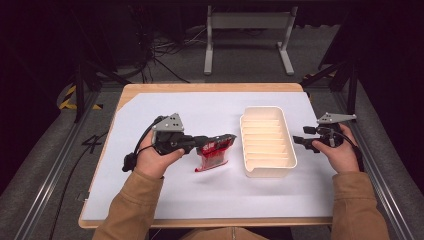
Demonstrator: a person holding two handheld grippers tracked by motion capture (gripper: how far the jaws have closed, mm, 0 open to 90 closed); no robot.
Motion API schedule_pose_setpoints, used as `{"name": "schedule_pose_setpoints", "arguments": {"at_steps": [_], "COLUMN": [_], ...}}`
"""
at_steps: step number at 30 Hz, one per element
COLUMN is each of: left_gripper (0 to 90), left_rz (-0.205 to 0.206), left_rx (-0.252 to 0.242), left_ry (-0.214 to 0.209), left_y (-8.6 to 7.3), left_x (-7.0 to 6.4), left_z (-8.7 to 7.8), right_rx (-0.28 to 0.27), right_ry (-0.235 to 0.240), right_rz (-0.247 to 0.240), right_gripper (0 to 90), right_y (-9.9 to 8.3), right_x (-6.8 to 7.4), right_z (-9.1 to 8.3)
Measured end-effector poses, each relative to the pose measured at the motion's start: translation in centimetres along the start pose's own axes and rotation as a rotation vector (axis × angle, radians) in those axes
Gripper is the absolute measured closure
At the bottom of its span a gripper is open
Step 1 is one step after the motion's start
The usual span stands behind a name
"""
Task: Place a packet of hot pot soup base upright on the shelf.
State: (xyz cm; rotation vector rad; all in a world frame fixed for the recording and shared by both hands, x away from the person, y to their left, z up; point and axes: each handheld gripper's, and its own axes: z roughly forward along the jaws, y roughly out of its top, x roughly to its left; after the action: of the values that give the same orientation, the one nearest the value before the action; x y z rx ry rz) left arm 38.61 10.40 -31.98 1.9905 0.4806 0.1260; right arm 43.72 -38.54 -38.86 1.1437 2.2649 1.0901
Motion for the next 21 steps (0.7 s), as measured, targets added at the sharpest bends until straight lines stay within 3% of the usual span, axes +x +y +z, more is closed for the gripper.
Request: {"name": "schedule_pose_setpoints", "arguments": {"at_steps": [12, 17, 21], "left_gripper": [90.0, 90.0, 90.0], "left_rz": [0.027, 0.028, 0.034], "left_rx": [-0.006, -0.017, -0.026], "left_ry": [0.01, 0.009, 0.005], "left_y": [1.5, 2.8, 3.8], "left_x": [-0.4, -0.3, -0.2], "left_z": [-0.4, -0.5, -0.4], "right_rx": [0.011, 0.037, 0.027], "right_ry": [0.002, 0.008, 0.007], "right_rz": [0.001, -0.014, 0.003], "right_gripper": [36.1, 41.8, 42.3], "right_y": [-0.1, -0.4, -0.6], "right_x": [-0.1, -0.5, -0.7], "right_z": [0.1, 0.1, -0.1]}}
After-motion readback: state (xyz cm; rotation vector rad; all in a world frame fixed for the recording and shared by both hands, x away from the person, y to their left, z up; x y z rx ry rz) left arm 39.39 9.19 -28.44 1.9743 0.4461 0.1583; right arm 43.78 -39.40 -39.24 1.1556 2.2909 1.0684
